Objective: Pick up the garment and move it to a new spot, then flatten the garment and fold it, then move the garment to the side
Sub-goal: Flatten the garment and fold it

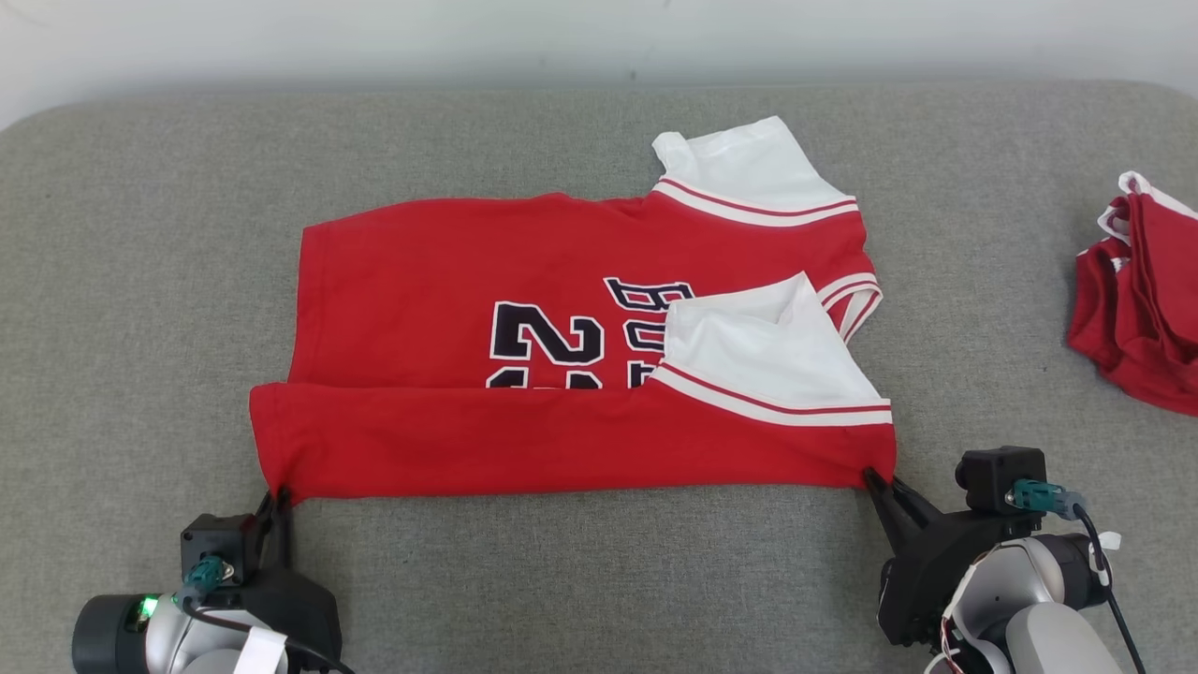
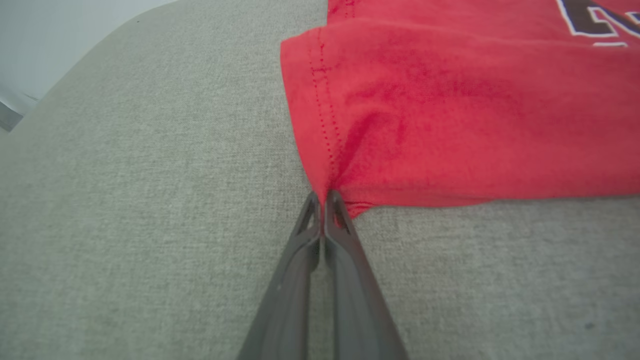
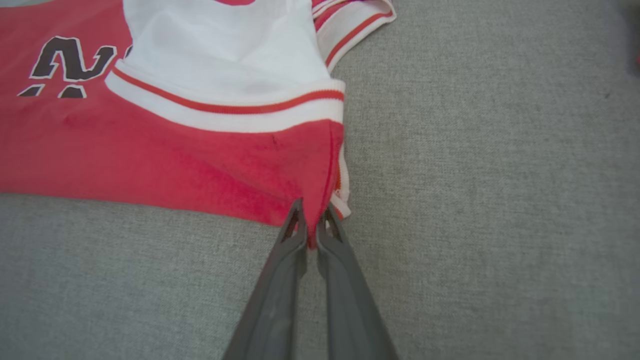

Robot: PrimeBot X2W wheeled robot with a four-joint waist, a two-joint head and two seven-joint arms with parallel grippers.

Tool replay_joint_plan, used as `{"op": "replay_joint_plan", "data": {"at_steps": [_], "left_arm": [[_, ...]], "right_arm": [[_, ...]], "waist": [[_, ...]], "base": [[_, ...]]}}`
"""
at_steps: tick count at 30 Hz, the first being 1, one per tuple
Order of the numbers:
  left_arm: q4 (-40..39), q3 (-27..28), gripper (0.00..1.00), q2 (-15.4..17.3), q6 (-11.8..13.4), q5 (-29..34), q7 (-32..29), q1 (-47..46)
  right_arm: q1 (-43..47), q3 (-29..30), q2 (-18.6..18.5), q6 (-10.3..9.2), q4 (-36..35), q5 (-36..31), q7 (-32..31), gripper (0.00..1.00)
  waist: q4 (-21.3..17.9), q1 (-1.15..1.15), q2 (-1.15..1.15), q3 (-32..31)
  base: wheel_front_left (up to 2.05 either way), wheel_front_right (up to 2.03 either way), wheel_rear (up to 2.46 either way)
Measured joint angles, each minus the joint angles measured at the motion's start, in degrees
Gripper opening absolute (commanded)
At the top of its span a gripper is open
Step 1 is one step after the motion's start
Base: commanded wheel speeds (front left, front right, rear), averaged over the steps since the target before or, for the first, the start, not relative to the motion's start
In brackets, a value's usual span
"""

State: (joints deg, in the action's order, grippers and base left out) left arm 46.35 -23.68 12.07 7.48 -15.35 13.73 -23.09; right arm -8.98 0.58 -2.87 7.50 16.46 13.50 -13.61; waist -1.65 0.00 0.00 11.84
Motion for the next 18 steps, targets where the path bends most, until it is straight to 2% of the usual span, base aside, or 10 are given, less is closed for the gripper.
{"op": "replay_joint_plan", "data": {"at_steps": [10, 18], "left_arm": [[0.1, -0.5, 0.0, 0.1, 0.0, -0.5, 0.2, -0.3], [-2.1, -1.4, 0.0, 1.4, -0.4, -0.7, -0.4, 1.7]], "right_arm": [[0.0, -0.1, 0.0, 0.0, -0.1, -1.0, -0.9, 0.0], [4.5, -1.7, -0.2, 0.0, -8.2, -2.5, -9.5, 0.0]], "waist": [[0.1, 0.0, 0.0, -0.1], [0.0, 0.0, 0.0, -1.4]], "base": [[0.0, 0.0, 0.0], [0.0, 0.0, 0.0]]}}
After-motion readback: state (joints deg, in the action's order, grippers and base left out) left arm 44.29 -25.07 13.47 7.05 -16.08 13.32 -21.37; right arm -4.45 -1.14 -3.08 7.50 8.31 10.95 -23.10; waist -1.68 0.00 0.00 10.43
